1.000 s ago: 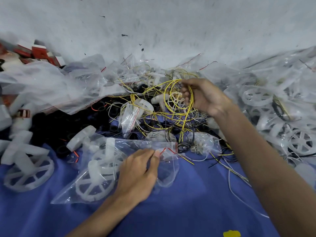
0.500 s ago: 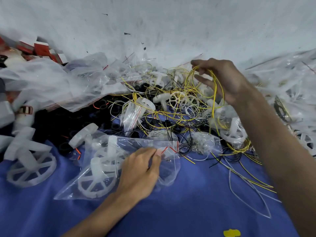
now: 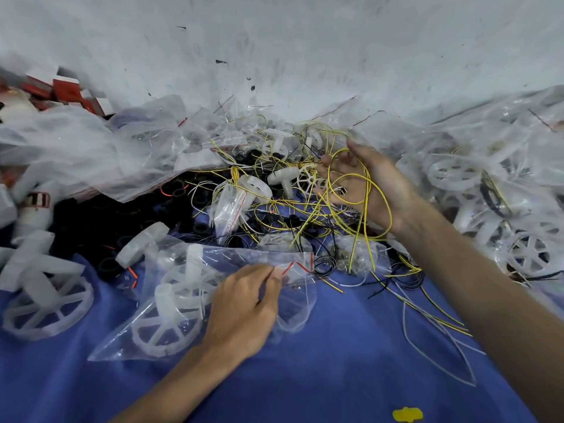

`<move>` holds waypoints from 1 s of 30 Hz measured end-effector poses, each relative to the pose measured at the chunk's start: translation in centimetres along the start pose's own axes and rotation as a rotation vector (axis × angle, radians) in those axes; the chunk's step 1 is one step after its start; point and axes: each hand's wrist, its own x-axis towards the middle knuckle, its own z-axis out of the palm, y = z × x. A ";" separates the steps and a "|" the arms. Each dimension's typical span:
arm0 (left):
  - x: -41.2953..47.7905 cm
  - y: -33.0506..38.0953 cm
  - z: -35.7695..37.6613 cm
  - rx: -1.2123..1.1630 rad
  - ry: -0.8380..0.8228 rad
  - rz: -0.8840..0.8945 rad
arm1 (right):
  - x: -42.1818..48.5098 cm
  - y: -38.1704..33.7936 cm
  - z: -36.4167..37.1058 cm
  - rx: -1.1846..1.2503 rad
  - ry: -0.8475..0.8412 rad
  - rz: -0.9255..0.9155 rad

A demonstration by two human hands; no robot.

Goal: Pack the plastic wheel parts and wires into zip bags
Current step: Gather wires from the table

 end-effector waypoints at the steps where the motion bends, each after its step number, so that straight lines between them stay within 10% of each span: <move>1: 0.0 0.0 0.0 -0.001 0.000 0.000 | -0.3 0.2 0.0 0.033 -0.026 0.016; 26: 0.1 -0.1 -0.1 -0.037 0.024 0.008 | -1.0 2.6 -3.8 0.070 0.053 -0.128; 30: 0.0 -0.3 -0.1 -0.035 0.017 0.013 | -3.1 3.2 -6.7 -0.324 0.047 -0.068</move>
